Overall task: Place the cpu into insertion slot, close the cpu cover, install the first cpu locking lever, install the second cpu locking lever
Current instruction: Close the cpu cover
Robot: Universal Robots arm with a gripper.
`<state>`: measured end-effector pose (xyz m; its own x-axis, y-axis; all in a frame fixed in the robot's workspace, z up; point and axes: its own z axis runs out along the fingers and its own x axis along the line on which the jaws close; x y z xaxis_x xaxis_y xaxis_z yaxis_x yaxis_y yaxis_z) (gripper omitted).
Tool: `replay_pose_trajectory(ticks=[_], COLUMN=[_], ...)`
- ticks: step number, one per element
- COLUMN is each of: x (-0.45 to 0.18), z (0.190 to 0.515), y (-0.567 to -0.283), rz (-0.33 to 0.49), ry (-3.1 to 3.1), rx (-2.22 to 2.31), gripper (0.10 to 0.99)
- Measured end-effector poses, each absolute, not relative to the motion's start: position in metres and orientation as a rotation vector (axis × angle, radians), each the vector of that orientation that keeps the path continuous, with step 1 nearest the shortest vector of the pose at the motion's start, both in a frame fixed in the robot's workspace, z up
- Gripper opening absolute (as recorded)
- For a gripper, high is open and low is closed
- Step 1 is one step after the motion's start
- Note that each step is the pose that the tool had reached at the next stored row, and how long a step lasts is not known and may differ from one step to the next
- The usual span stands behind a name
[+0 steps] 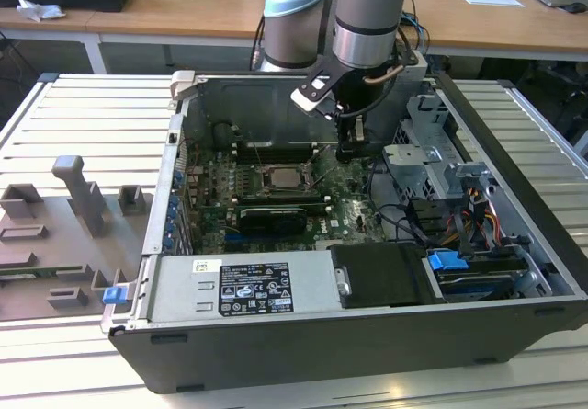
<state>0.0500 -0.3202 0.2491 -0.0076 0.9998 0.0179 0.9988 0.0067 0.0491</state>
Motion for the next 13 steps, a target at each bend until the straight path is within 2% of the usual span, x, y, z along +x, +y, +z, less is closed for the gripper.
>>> replay_pose_trajectory(ticks=[13], x=[0.037], z=[0.249], y=[-0.32], rz=[0.074], ry=[2.213], rx=[2.198], gripper=[0.106])
